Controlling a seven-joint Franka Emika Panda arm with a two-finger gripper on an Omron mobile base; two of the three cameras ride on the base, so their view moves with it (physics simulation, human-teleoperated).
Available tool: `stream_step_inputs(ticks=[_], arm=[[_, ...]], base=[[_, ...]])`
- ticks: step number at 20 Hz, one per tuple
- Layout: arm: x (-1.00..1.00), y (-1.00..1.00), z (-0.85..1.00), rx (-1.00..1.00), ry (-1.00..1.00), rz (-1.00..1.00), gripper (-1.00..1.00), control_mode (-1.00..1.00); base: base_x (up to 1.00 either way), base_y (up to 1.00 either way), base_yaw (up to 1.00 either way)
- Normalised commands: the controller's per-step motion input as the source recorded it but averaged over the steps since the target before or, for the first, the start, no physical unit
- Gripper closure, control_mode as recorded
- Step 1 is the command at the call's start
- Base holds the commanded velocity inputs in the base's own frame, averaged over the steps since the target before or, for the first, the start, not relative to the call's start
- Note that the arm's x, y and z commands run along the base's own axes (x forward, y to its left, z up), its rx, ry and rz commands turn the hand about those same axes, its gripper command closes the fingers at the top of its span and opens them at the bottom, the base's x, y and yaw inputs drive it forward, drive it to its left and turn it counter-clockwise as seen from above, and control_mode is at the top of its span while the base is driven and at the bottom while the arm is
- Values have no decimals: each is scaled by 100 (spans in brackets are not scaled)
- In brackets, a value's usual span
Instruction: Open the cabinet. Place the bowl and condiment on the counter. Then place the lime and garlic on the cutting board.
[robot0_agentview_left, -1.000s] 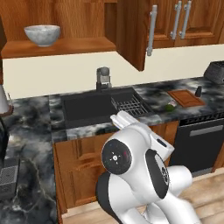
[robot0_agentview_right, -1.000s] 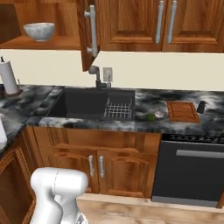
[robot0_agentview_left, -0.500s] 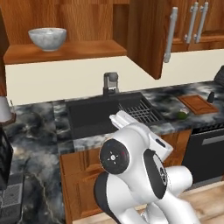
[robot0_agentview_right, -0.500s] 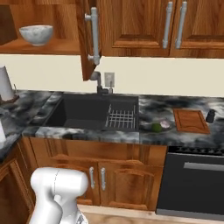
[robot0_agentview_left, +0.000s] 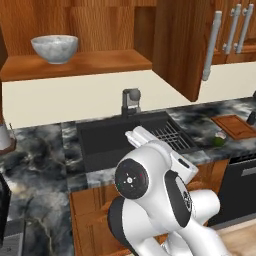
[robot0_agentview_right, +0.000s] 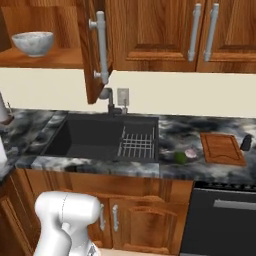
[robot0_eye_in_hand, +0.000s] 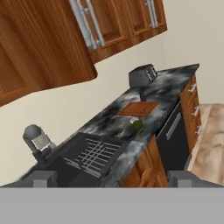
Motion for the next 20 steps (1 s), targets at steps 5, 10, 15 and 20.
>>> stream_step_inputs(ticks=[5, 10, 15, 20], arm=[[0, 0, 0, 0, 0, 0, -100, 100], [0, 0, 0, 0, 0, 0, -100, 100], [0, 0, 0, 0, 0, 0, -100, 100], [0, 0, 0, 0, 0, 0, -100, 100]], base=[[46, 1, 0], [47, 3, 0], [52, 21, 0], [48, 22, 0]])
